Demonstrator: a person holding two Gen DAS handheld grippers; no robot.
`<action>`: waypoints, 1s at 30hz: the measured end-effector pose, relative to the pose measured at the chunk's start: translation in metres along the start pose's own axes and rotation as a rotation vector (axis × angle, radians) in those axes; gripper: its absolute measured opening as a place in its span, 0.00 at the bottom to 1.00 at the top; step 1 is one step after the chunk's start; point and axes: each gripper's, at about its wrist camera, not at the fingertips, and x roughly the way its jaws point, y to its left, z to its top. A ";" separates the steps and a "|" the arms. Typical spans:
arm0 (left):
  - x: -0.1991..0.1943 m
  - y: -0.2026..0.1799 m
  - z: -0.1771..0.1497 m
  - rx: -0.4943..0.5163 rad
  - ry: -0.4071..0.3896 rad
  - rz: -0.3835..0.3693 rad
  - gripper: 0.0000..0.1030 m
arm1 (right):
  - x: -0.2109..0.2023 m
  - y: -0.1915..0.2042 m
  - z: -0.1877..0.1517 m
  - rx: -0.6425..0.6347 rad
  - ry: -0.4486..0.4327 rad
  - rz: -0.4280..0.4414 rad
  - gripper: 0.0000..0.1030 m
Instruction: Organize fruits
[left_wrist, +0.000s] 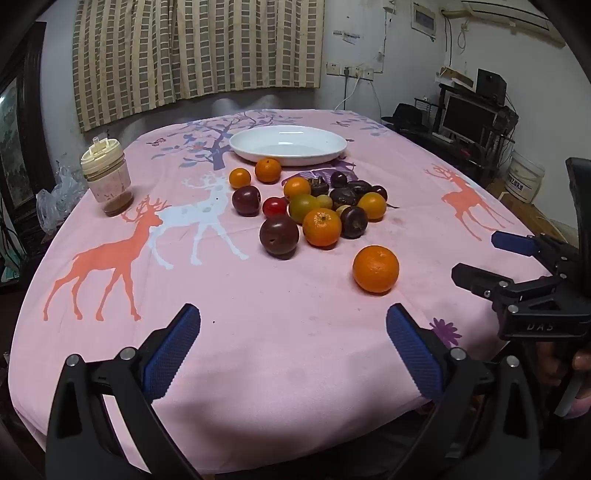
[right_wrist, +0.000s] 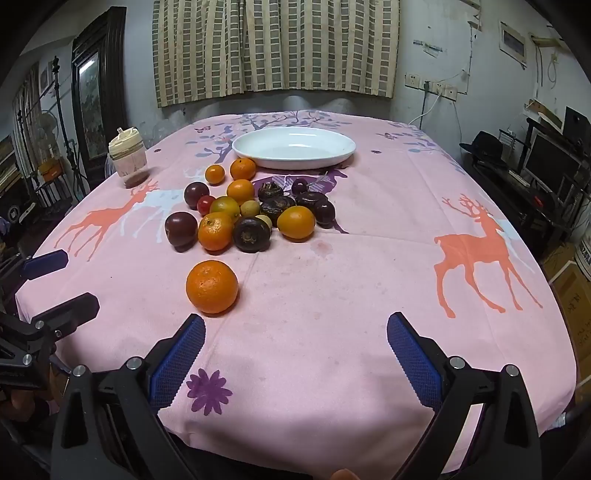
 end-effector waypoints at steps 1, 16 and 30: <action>-0.001 0.000 0.000 0.002 -0.005 0.008 0.96 | 0.000 0.000 0.000 0.000 -0.001 0.001 0.96; 0.001 0.002 -0.002 -0.006 -0.001 0.010 0.96 | 0.000 -0.001 0.000 0.002 0.002 0.005 0.96; 0.002 0.002 -0.003 -0.003 -0.001 0.011 0.96 | 0.001 -0.002 0.000 0.003 0.004 0.006 0.96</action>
